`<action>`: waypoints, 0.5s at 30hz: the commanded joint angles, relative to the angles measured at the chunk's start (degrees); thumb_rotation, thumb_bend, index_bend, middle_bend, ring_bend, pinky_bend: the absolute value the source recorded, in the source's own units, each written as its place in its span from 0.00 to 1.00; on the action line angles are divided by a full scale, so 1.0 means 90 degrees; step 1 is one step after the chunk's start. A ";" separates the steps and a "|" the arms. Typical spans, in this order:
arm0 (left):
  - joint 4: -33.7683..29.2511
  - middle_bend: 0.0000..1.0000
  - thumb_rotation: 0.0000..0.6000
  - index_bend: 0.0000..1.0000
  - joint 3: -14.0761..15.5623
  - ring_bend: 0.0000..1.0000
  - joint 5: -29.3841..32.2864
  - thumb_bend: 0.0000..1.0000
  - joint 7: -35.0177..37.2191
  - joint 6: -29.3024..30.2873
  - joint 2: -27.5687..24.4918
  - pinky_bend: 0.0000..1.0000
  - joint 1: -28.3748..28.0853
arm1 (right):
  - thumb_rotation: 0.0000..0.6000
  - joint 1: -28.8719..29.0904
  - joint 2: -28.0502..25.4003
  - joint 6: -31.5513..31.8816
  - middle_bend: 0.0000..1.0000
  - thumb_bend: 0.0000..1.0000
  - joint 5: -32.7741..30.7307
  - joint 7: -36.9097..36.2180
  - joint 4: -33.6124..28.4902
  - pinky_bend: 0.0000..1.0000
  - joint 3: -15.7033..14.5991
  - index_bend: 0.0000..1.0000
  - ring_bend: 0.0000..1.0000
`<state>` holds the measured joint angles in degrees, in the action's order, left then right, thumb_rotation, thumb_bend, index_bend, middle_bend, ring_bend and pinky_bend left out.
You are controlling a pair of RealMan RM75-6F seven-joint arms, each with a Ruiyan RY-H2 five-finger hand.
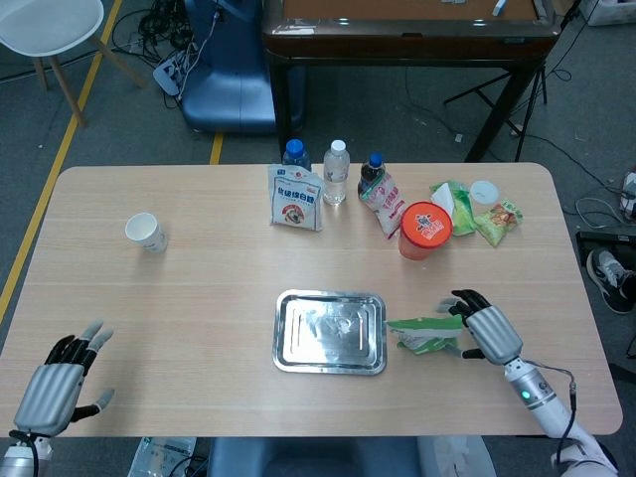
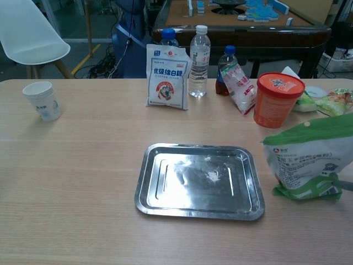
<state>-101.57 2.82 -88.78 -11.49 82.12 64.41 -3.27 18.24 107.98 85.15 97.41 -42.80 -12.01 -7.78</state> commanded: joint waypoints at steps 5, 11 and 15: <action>0.0074 0.04 1.00 0.12 -0.0045 0.15 0.0003 0.22 0.0098 -0.0013 -0.0008 0.07 -0.0043 | 1.00 -0.0221 -0.0804 0.0365 0.21 0.14 -0.0130 0.0417 -0.1112 0.12 0.0131 0.20 0.12; 0.0182 0.04 1.00 0.12 -0.0124 0.15 0.0042 0.22 0.0214 -0.0041 -0.0028 0.07 -0.0112 | 1.00 -0.0386 -0.2002 0.0384 0.21 0.14 -0.0367 0.1206 -0.3088 0.12 0.0302 0.20 0.12; 0.0234 0.04 1.00 0.12 -0.0167 0.15 0.0032 0.22 0.0294 -0.0021 -0.0033 0.07 -0.0142 | 1.00 -0.0496 -0.2998 0.0246 0.22 0.14 -0.0580 0.1973 -0.4783 0.12 0.0383 0.20 0.12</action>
<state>-99.50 1.36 -88.48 -8.89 81.89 64.12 -4.51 15.10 89.39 87.96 94.29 -31.63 -43.31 -5.45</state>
